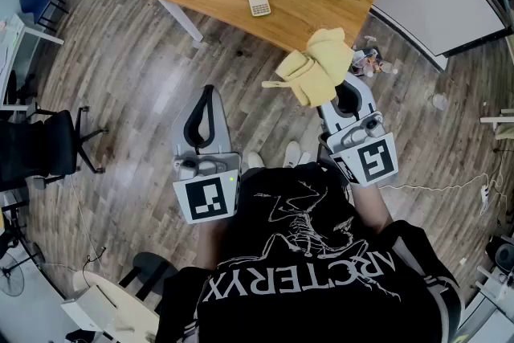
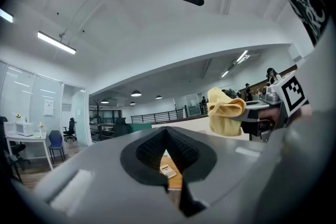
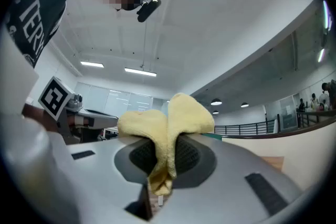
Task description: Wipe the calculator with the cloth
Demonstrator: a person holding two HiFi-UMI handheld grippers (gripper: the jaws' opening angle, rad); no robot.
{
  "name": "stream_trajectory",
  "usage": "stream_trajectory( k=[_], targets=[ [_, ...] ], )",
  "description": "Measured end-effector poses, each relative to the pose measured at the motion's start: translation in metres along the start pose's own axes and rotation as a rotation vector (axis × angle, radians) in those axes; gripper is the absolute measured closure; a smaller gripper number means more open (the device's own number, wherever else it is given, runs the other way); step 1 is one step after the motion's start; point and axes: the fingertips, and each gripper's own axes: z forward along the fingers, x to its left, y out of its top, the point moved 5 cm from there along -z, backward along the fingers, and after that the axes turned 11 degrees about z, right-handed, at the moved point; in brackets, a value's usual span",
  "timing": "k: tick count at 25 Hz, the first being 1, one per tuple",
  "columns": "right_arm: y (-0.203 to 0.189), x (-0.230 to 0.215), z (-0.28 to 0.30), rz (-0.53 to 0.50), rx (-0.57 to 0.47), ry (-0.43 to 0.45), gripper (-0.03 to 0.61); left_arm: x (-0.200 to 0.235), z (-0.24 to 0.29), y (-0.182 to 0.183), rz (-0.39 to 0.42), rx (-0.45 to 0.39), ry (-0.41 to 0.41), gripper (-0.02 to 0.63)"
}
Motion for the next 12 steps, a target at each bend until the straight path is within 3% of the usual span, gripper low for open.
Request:
stream_trajectory(
  k=[12],
  targets=[
    [-0.002,-0.024,0.017,0.019,-0.015,0.018,0.525,0.0,0.026,0.0,0.002,0.009,0.013,0.604]
  ],
)
